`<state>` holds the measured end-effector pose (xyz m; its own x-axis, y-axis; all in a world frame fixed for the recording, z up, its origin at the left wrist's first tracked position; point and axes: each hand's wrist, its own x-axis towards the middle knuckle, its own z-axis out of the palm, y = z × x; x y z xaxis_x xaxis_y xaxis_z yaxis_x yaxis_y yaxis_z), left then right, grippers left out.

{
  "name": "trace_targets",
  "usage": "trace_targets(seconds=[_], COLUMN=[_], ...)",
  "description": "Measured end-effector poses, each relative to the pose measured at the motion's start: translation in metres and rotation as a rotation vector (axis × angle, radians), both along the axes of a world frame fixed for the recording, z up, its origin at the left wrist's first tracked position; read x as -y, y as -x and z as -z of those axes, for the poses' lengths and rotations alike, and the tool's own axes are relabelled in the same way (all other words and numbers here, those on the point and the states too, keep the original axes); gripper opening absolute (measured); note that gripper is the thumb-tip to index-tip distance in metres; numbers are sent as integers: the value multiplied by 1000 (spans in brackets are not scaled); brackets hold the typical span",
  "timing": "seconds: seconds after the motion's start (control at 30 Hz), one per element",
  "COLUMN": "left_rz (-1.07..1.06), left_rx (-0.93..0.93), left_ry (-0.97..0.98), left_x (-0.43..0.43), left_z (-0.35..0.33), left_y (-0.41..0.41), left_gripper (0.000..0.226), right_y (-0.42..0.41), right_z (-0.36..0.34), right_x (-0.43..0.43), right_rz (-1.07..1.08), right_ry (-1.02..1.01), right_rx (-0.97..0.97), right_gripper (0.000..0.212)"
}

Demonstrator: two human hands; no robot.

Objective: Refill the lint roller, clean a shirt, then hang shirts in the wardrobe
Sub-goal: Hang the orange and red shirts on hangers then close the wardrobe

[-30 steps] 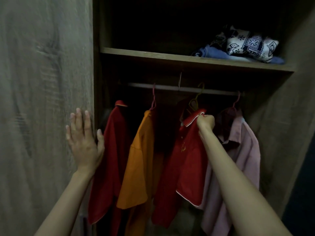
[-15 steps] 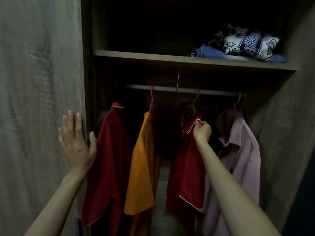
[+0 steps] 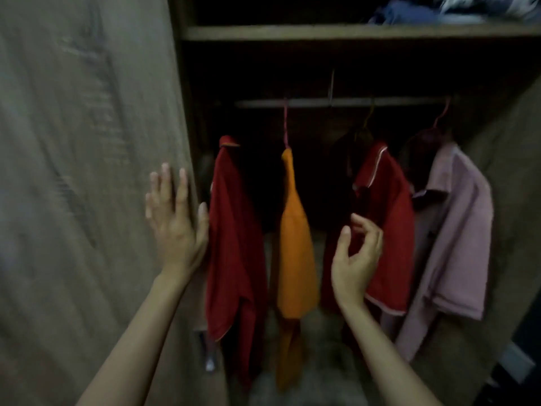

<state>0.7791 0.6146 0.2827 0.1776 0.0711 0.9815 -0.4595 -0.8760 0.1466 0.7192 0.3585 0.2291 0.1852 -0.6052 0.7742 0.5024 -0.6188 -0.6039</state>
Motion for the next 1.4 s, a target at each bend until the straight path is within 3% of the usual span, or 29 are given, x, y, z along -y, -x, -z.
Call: trace_targets(seconds=[0.23,0.4,0.87,1.13,1.4], left_rz=[82,110,174,196,247], left_rx=[-51,-45,-12,1,-4], left_ry=[-215,-291,-367,-453,-561], left_x=[-46,-65,-69,-36,37], left_z=[29,41,47,69,83], left_y=[2,-1,-5,-2,15], left_gripper=[56,55,55,56,57], right_y=[43,30,19,32,51], right_z=[188,229,228,226,228], right_x=[-159,-209,-214,-166,-91], right_rz=[-460,-461,-188,-145,28], right_ry=[-16,-34,0,-140,-142], right_rx=[-583,-962,-985,-1008,-985], right_gripper=[8,38,28,33,27])
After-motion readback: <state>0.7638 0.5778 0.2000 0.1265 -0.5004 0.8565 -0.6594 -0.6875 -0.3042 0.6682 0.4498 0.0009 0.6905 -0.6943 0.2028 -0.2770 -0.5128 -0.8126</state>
